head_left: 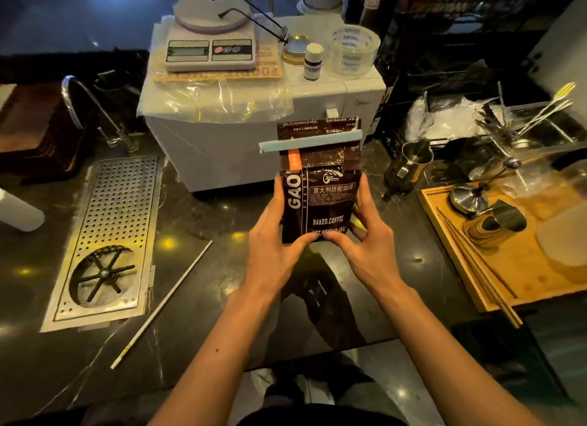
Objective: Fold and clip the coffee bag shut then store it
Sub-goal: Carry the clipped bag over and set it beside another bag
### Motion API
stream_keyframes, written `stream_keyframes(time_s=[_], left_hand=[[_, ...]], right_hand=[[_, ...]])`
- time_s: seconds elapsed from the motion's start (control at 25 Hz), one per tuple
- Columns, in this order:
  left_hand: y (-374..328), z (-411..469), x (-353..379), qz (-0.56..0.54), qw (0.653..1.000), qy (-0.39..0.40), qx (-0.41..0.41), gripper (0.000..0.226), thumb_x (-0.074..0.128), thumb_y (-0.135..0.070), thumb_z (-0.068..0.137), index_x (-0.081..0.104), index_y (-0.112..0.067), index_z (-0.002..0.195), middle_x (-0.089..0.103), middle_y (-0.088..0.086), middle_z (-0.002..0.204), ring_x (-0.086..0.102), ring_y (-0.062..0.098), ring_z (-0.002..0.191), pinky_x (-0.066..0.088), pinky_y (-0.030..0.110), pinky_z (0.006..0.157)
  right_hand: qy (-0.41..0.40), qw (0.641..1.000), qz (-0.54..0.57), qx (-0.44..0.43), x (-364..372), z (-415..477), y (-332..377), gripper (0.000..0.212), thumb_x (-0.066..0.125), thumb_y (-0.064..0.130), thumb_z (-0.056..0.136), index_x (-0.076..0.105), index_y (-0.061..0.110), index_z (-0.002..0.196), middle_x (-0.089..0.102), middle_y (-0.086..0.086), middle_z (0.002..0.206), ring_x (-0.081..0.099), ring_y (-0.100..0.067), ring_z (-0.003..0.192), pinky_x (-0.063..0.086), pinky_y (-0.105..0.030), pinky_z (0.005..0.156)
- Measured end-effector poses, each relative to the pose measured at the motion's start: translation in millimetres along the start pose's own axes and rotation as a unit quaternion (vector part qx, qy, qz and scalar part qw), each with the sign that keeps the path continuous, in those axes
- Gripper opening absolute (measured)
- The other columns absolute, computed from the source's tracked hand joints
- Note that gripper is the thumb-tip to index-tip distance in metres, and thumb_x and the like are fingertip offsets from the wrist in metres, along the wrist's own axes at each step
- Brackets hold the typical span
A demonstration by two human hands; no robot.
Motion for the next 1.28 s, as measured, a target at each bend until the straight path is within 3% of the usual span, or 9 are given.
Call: stream_keyframes(time_s=[0.24,0.44,0.6,0.76,0.84,0.96,1.04,1.12,1.28], left_hand=[[-49.7,-9.4,7.2,0.001,0.997,0.032,0.076,0.110,0.083,-0.025,0.074,0.011,-0.022,0.157,0.043,-0.007,0.149,0.047,0.013,0.137,0.046,0.042,0.109],[-103.5,-35.4,37.7,-0.009,0.992,0.043,0.122,0.108,0.083,-0.024,0.075,0.013,-0.020,0.156,0.043,-0.007,0.149,0.047,0.013,0.137,0.046,0.039,0.109],[-160.6,-70.4,96.0,-0.036,0.983,0.082,0.161,0.110,0.084,-0.022,0.075,0.010,-0.024,0.156,0.043,-0.004,0.152,0.046,0.010,0.138,0.045,0.039,0.110],[-224.7,-118.6,180.0,-0.064,0.968,0.143,0.197,0.110,0.085,-0.018,0.074,0.011,-0.020,0.157,0.040,-0.012,0.152,0.045,0.005,0.138,0.044,0.031,0.110],[-259.8,-144.6,227.9,-0.080,0.956,0.179,0.220,0.109,0.085,-0.017,0.075,0.012,-0.018,0.157,0.038,-0.016,0.151,0.043,0.002,0.138,0.043,0.025,0.109],[-313.9,-184.3,296.1,-0.112,0.932,0.240,0.246,0.108,0.084,-0.018,0.075,0.012,-0.019,0.157,0.033,-0.019,0.153,0.039,-0.001,0.139,0.041,0.017,0.107],[-352.1,-213.5,338.4,-0.124,0.908,0.289,0.276,0.109,0.083,-0.022,0.076,0.010,-0.022,0.157,0.034,-0.012,0.156,0.040,0.005,0.141,0.043,0.027,0.110],[-380.8,-234.3,365.7,-0.137,0.886,0.319,0.308,0.108,0.082,-0.027,0.077,0.010,-0.023,0.157,0.034,-0.018,0.154,0.040,0.006,0.141,0.043,0.037,0.112],[-430.6,-281.5,423.8,-0.165,0.832,0.403,0.344,0.107,0.081,-0.027,0.077,0.009,-0.023,0.157,0.038,-0.017,0.148,0.043,-0.002,0.135,0.040,0.024,0.112]], right_hand=[[-0.050,0.999,0.001,-0.018,-38.0,-29.3,27.0,0.104,0.077,0.002,0.079,0.011,0.041,0.149,0.040,0.032,0.136,0.044,0.018,0.124,0.043,-0.007,0.096],[-0.090,0.995,0.001,-0.035,-93.4,-66.5,38.1,0.106,0.079,0.003,0.077,0.014,0.038,0.152,0.043,0.034,0.135,0.048,0.013,0.124,0.046,-0.015,0.099],[-0.149,0.988,0.002,-0.043,-173.0,-120.3,35.5,0.106,0.079,0.003,0.077,0.014,0.044,0.149,0.046,0.019,0.143,0.047,0.016,0.123,0.047,-0.016,0.101],[-0.215,0.976,-0.010,-0.034,-271.0,-193.7,20.6,0.105,0.080,0.007,0.077,0.015,0.044,0.151,0.043,0.023,0.147,0.046,0.009,0.129,0.048,-0.025,0.104],[-0.256,0.966,-0.020,-0.028,-323.6,-234.1,13.6,0.103,0.080,0.006,0.078,0.017,0.039,0.153,0.045,0.021,0.146,0.047,0.006,0.130,0.048,-0.030,0.105],[-0.319,0.946,-0.052,-0.017,-398.0,-297.8,11.8,0.101,0.079,0.004,0.079,0.017,0.035,0.153,0.043,0.042,0.135,0.047,0.011,0.128,0.045,-0.025,0.107],[-0.373,0.925,-0.072,-0.008,-442.6,-343.8,13.5,0.101,0.079,0.003,0.079,0.017,0.032,0.154,0.041,0.051,0.127,0.047,0.017,0.123,0.045,-0.015,0.101],[-0.418,0.904,-0.089,0.002,-471.0,-376.5,11.4,0.102,0.079,0.002,0.078,0.016,0.033,0.151,0.039,0.049,0.127,0.047,0.023,0.118,0.043,-0.005,0.093],[-0.510,0.851,-0.119,0.032,-517.5,-445.3,12.7,0.105,0.082,0.006,0.076,0.015,0.045,0.147,0.041,0.056,0.122,0.049,0.020,0.118,0.045,-0.010,0.095]])
Point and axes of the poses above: each hand's wrist, its own z-axis towards the middle knuckle, its own x-axis out of the palm, y = z × x, the point moved 8 cm from there along z, towards the middle knuckle
